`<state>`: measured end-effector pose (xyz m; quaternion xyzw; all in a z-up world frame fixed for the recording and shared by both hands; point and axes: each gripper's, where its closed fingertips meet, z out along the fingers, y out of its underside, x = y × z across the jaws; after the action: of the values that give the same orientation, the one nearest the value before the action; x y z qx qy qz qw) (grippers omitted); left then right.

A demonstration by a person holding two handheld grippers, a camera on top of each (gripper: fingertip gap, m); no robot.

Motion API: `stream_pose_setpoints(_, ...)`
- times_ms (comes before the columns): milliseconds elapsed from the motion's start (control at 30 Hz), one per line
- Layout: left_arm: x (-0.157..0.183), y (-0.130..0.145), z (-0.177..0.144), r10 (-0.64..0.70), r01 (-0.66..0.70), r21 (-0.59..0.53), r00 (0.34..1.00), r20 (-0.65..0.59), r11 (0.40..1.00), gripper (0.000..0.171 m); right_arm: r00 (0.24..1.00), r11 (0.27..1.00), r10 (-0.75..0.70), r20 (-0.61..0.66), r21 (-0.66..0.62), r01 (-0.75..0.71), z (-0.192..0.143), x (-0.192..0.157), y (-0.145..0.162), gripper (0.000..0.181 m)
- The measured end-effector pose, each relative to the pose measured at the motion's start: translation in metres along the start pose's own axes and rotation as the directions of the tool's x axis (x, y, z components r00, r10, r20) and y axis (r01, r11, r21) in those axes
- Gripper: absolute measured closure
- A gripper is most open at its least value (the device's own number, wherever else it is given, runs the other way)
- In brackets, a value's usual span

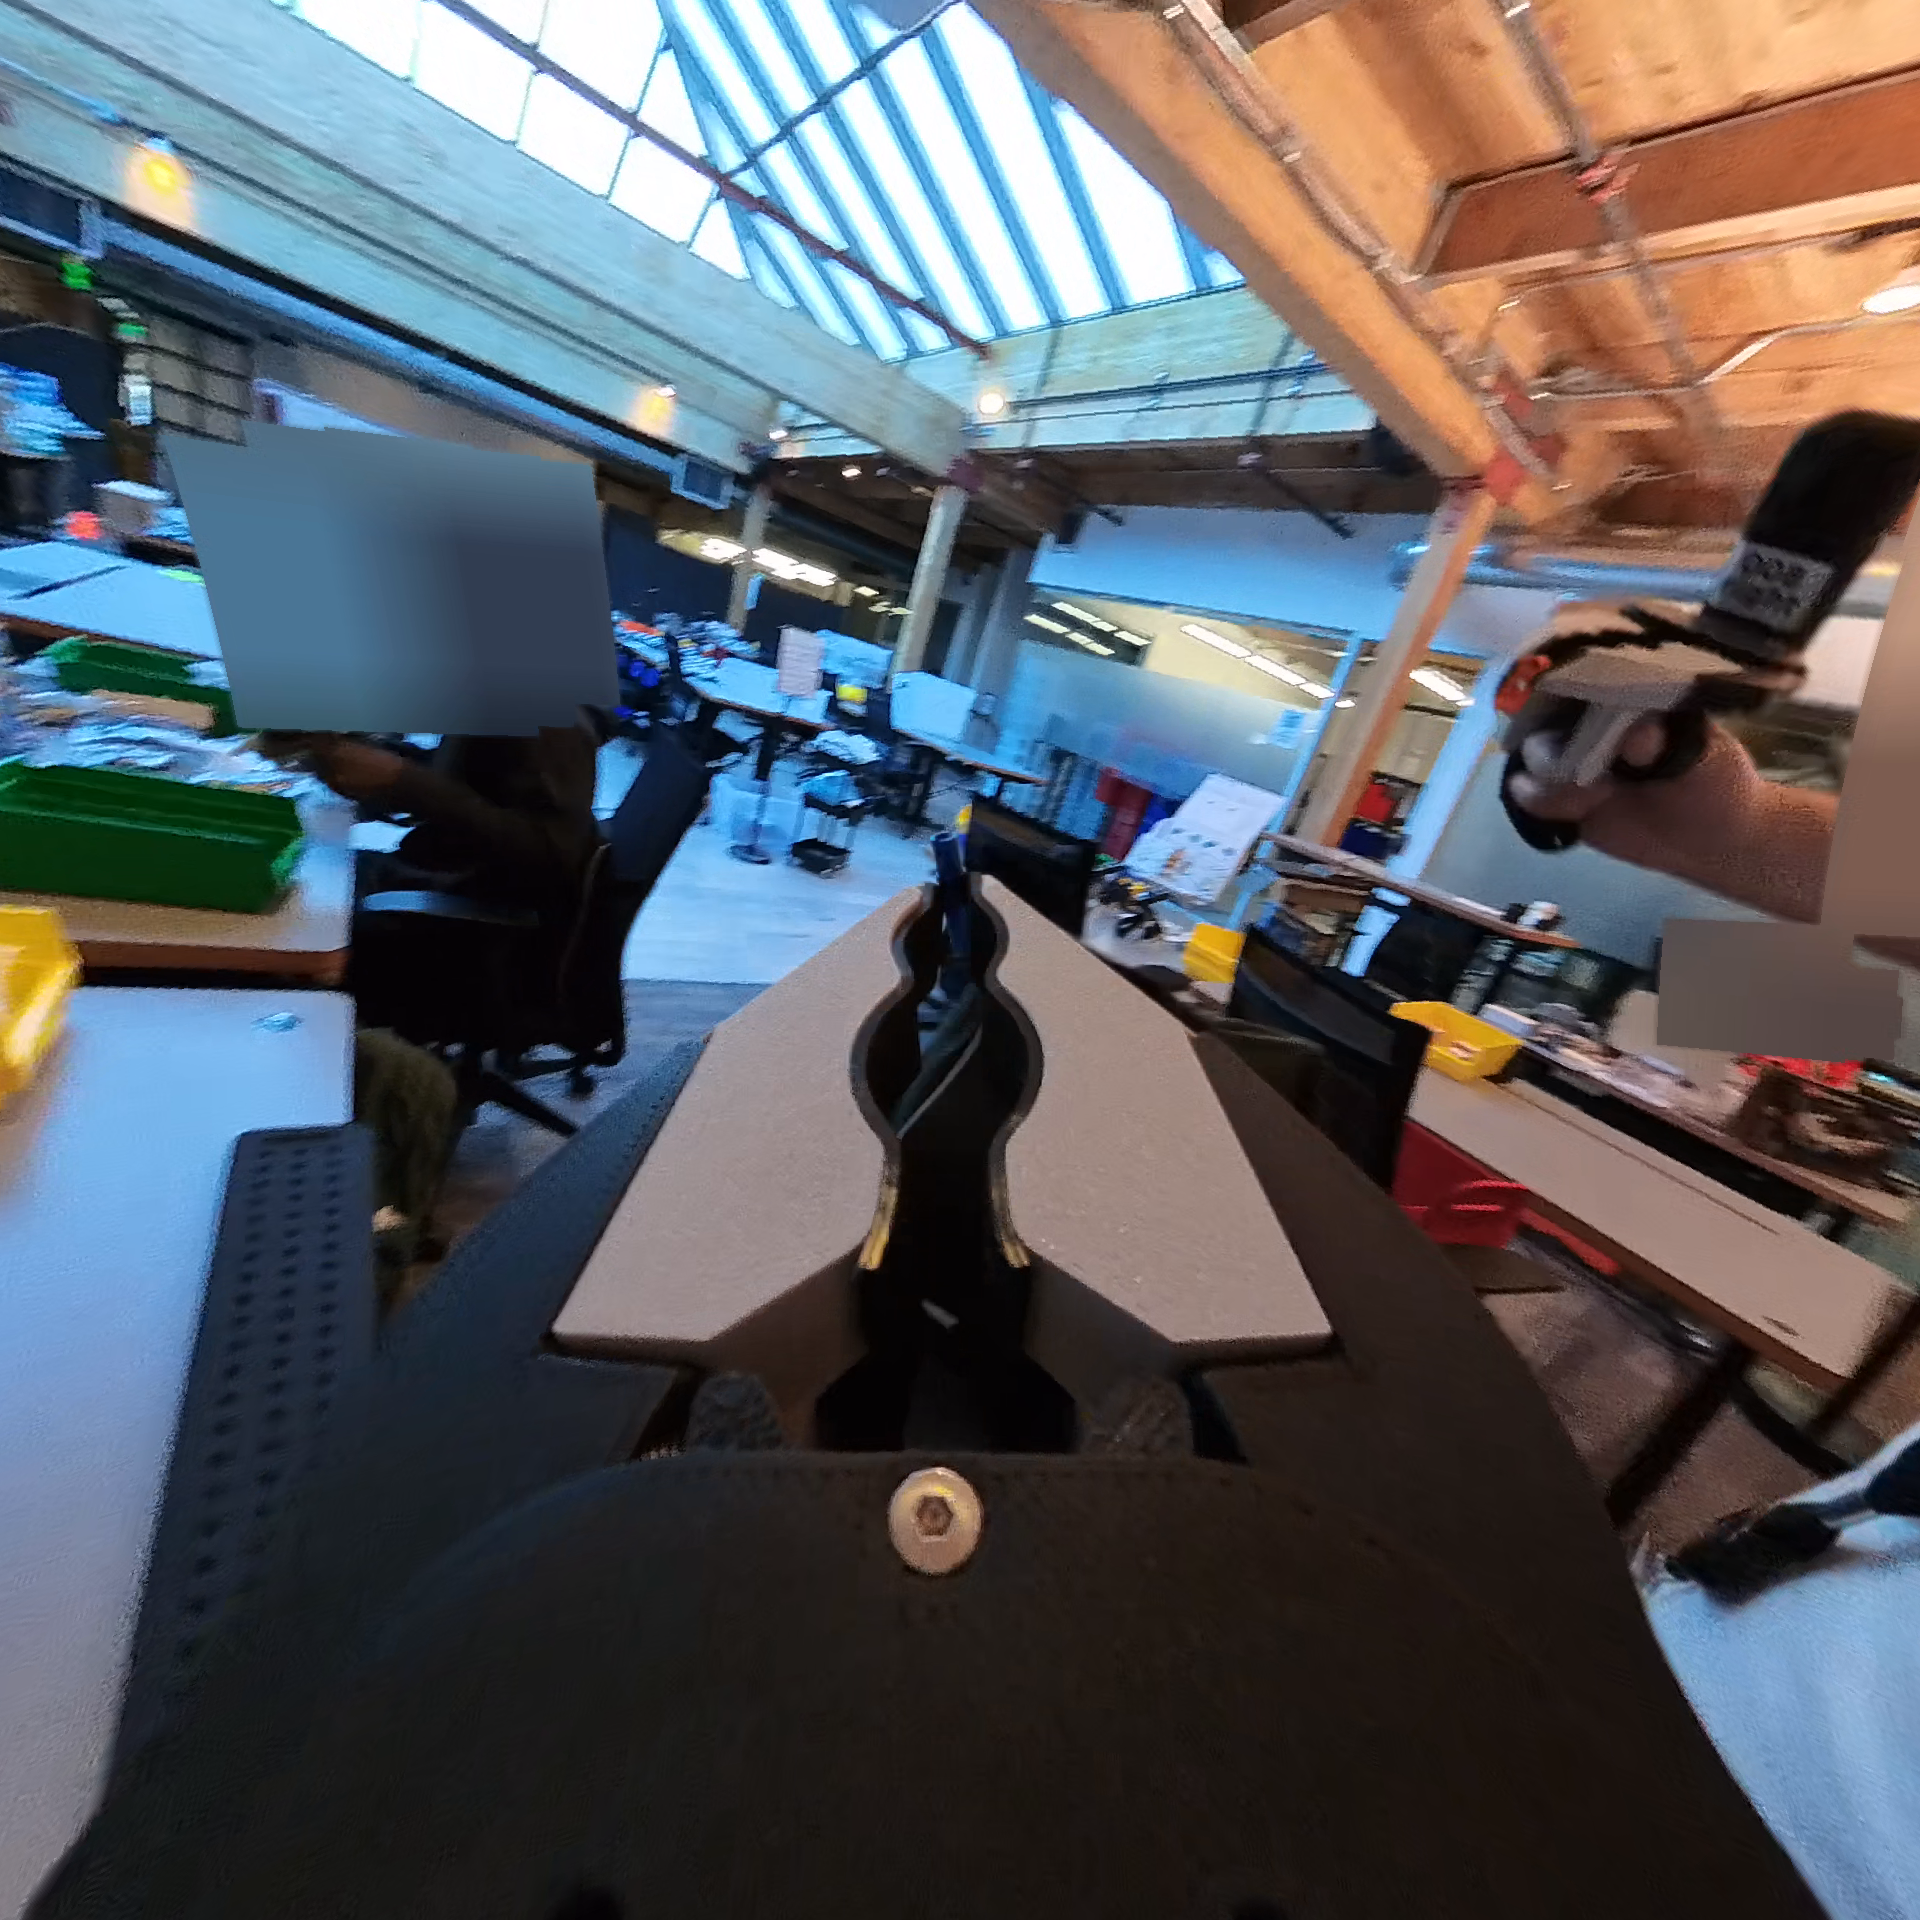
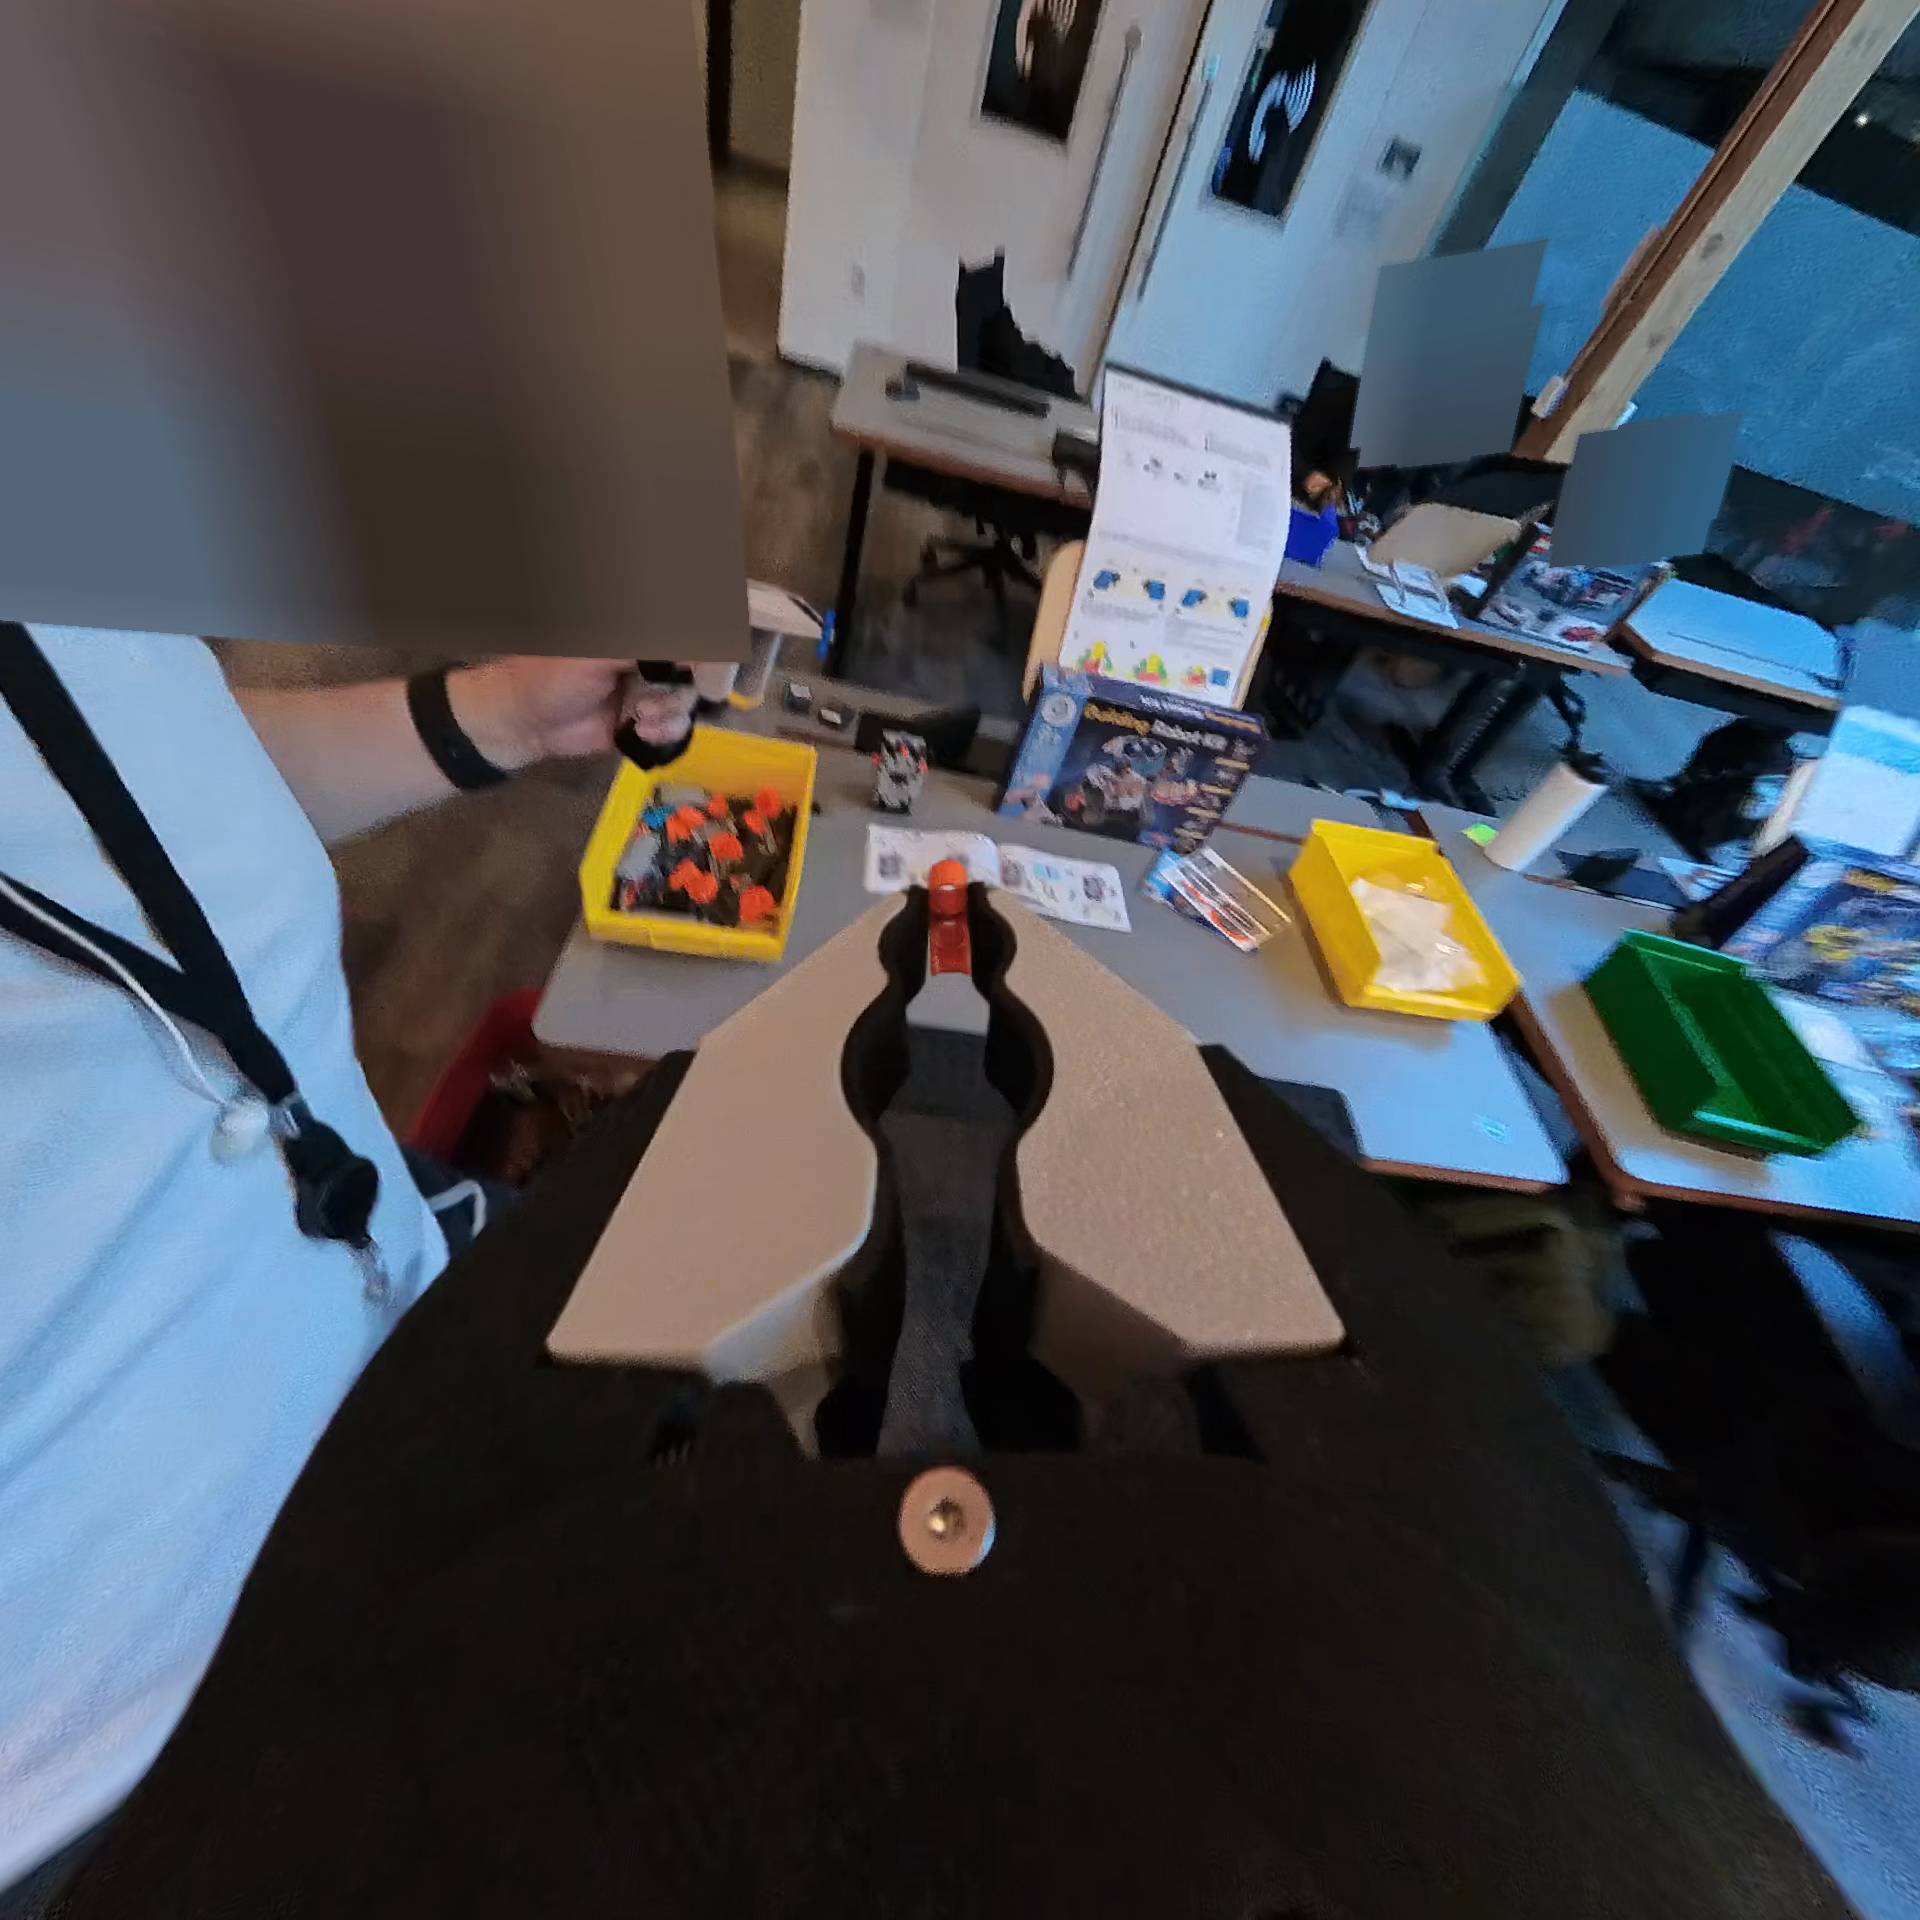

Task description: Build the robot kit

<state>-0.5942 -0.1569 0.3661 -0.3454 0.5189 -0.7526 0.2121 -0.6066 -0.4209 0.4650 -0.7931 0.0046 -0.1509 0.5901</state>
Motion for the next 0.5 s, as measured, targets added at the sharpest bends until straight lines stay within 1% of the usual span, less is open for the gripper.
stream_pose_setpoints(100,-0.048,0.009,0.003,-0.005,0.008,-0.029,0.995,0.098,1.0,0.169,0.99,0.981,0.136,0.044,0.131,-0.141,0.046,0.027,0.051,0.175)
stream_pose_setpoints(167,-0.085,0.007,0.004,0.015,-0.008,-0.04,0.986,0.168,0.999,0.169,0.972,0.954,0.231,0.042,0.188,-0.234,0.082,0.056,0.091,0.175)
stream_pose_setpoints(233,-0.127,0.0,0.006,0.046,-0.032,-0.058,0.968,0.245,0.998,0.169,0.937,0.907,0.347,0.047,0.239,-0.348,0.119,0.093,0.129,0.175)
stream_pose_setpoints(267,-0.148,-0.005,0.008,0.051,-0.033,-0.071,0.959,0.278,0.997,0.169,0.924,0.895,0.381,0.032,0.237,-0.377,0.138,0.113,0.151,0.175)
stream_pose_setpoints(333,-0.182,-0.017,0.014,0.055,-0.023,-0.104,0.949,0.31,0.994,0.169,0.91,0.894,0.414,-0.033,0.202,-0.4,0.177,0.154,0.194,0.175)
stream_pose_setpoints(433,-0.223,-0.032,0.023,0.098,-0.049,-0.144,0.929,0.356,0.988,0.17,0.917,0.911,0.4,-0.005,0.118,-0.396,0.245,0.196,0.237,0.175)
stream_pose_setpoints(500,-0.241,-0.039,0.031,0.076,-0.034,-0.118,0.925,0.372,0.992,0.17,0.921,0.922,0.386,0.052,0.002,-0.386,0.301,0.215,0.262,0.175)
